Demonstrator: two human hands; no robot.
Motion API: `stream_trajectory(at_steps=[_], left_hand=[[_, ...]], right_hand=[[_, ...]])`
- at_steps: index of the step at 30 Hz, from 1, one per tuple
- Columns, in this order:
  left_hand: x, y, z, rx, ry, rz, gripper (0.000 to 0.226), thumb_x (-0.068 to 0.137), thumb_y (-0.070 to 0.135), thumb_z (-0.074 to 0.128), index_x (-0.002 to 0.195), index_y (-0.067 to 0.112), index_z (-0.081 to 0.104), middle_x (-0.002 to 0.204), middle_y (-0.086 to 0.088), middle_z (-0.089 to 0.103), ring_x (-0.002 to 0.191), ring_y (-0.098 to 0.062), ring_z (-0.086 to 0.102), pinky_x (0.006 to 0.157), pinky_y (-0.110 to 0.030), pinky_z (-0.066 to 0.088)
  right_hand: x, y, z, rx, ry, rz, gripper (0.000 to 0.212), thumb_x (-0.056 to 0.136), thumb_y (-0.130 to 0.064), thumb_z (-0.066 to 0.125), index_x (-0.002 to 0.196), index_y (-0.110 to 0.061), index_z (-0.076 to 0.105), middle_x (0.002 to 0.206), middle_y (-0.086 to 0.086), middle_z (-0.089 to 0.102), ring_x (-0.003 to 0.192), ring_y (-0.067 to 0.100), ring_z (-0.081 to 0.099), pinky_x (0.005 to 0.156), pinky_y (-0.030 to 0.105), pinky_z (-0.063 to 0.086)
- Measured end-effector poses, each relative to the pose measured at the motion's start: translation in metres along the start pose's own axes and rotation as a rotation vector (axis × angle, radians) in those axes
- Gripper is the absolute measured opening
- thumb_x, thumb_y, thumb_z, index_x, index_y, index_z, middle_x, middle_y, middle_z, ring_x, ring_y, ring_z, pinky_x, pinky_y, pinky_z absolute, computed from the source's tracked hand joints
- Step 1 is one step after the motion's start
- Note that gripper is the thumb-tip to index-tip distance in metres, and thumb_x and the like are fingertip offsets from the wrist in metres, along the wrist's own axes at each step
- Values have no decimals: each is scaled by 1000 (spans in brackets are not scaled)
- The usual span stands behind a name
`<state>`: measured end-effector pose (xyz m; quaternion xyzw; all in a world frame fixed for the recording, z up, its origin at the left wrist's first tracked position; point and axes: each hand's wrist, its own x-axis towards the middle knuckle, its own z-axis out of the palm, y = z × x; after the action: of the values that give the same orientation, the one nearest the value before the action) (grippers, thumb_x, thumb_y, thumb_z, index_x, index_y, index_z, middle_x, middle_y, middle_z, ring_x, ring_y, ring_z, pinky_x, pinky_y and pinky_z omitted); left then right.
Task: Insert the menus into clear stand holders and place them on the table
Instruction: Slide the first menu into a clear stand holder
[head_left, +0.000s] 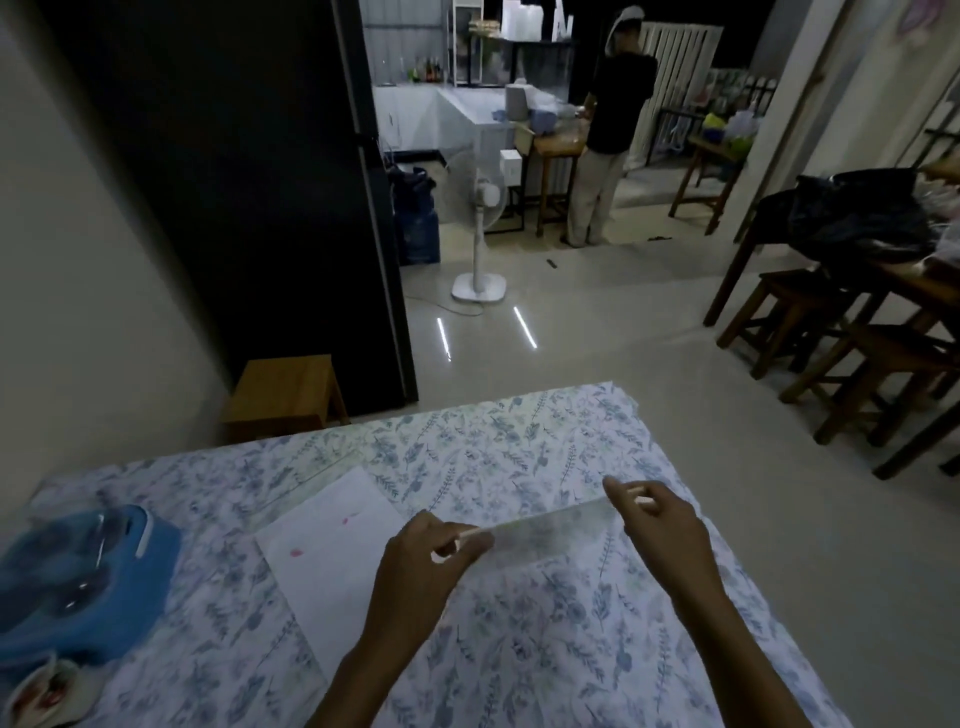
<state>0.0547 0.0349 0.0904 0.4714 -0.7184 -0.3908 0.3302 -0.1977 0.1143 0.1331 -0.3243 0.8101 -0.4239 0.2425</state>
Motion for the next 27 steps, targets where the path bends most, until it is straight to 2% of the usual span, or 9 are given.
stream_trajectory(at_steps=[3,5,9,13,16,18,20,22,27], left_hand=[[12,3,3,34,26,-13,27,83,57,66,78,31,70,81,3,56,77,-8,60,68,-23,48],[19,2,6,39,51,-27,31,85,57,64,77,27,65,84,4,59,80,-8,61,72,-26,50],[27,-5,14,-17,64,-91,53,88,65,55,85,13,66,81,-8,69,80,-18,67,74,-32,54],[33,-17,24,-45,112,-111,54,88,67,57,92,13,67,82,-12,72,77,-31,70,72,-50,58],[37,-23,29,-35,163,-136,64,85,70,57,97,8,65,87,-21,69,79,-37,67,72,-52,56],[39,-25,34,-21,156,-172,45,86,61,64,100,18,69,87,-12,73,81,-29,71,74,-49,59],[42,-23,38,-24,139,-191,22,88,41,71,107,31,70,93,8,77,87,-10,73,77,-40,62],[48,-23,40,-35,157,-188,25,88,31,73,112,26,69,100,13,77,91,0,72,78,-35,63],[75,-19,41,-54,190,-250,33,84,34,75,113,22,66,106,8,76,91,0,72,76,-31,63]], right_hand=[[10,-5,0,-5,-37,-28,40,83,-72,54,89,-34,63,94,-14,68,86,-1,60,69,31,46],[17,-5,2,-1,-60,-36,41,82,-75,52,89,-35,62,96,-12,67,89,0,60,68,30,45],[32,0,10,59,-97,-56,48,81,-77,50,85,-31,62,103,-8,66,101,12,62,81,36,46],[43,9,20,79,-162,-68,71,81,-80,43,85,-10,54,91,10,68,89,24,65,67,32,46],[51,13,26,103,-196,-76,59,84,-72,49,85,-14,53,85,9,67,80,21,66,59,26,45],[56,17,30,88,-257,-106,35,86,-58,59,93,-25,56,90,-10,65,78,1,64,58,15,45],[62,24,33,58,-299,-153,25,88,-43,66,101,-26,55,94,-15,62,75,-6,63,54,11,49],[73,28,37,38,-307,-176,22,90,-36,66,102,-21,57,92,-13,63,69,-9,65,55,8,50],[102,30,51,-3,-306,-251,23,90,-40,65,104,-25,54,90,-16,65,73,-7,68,53,16,54]])
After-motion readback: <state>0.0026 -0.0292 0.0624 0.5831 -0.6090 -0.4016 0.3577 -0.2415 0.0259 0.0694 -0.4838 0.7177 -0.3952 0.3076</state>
